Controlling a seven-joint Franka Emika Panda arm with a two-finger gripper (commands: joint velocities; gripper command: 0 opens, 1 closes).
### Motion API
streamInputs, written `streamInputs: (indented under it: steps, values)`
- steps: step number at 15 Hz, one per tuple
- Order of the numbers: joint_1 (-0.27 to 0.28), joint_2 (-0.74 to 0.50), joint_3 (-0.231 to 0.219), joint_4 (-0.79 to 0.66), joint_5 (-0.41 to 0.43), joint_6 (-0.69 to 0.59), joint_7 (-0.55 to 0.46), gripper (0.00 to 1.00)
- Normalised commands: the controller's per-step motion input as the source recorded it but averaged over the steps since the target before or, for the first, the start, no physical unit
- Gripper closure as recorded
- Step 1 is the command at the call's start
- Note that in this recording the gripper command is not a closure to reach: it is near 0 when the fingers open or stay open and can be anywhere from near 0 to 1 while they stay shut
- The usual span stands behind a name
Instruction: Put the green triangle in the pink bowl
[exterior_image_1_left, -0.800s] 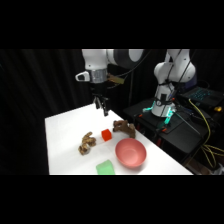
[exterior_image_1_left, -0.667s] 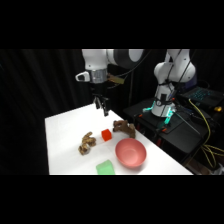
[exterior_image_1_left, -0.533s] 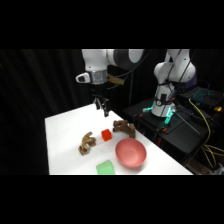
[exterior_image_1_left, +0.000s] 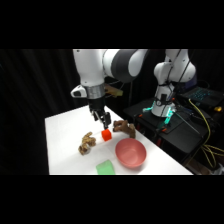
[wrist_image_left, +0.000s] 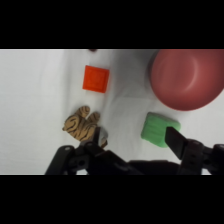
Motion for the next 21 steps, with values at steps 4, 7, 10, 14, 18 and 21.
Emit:
streamInputs:
  steps: [4, 7, 10, 14, 18, 21]
  values:
    - [0.147, 0.42, 0.084, 0.51, -0.125, -0.18, 0.00, 0.00]
    - [0.124, 0.38, 0.065, 0.49, -0.121, -0.23, -0.06, 0.00]
    - [0.041, 0.48, 0.038, 0.60, -0.074, -0.25, -0.18, 0.00]
    - [-0.027, 0.55, 0.032, 0.70, -0.032, -0.26, -0.26, 0.00]
    - [-0.038, 0.51, 0.047, 0.73, -0.012, -0.30, -0.27, 0.00]
    - [-0.052, 0.31, 0.069, 0.45, 0.026, -0.27, -0.23, 0.00]
